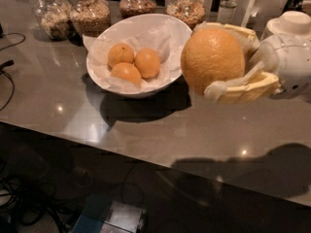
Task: Pick orange from white bowl
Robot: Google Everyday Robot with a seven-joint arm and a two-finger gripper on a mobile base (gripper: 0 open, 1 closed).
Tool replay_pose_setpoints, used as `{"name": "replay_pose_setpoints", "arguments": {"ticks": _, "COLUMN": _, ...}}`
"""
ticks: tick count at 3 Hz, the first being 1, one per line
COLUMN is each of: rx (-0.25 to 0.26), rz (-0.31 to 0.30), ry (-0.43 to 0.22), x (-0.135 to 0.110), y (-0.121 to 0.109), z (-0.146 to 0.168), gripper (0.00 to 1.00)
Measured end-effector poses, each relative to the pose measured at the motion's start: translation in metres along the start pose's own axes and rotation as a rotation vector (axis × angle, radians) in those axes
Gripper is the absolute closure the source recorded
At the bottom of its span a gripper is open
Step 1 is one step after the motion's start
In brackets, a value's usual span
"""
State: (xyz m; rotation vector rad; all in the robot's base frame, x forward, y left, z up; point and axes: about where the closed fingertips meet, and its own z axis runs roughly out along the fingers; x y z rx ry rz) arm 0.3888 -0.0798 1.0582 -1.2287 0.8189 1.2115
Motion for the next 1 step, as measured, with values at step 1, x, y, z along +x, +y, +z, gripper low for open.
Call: {"name": "replay_pose_setpoints", "arguments": {"ticks": 1, "rx": -0.001, "rz": 0.001, "ry": -0.002, "x": 0.0006, "y": -0.0002, "z": -0.0001, "gripper": 1.00}}
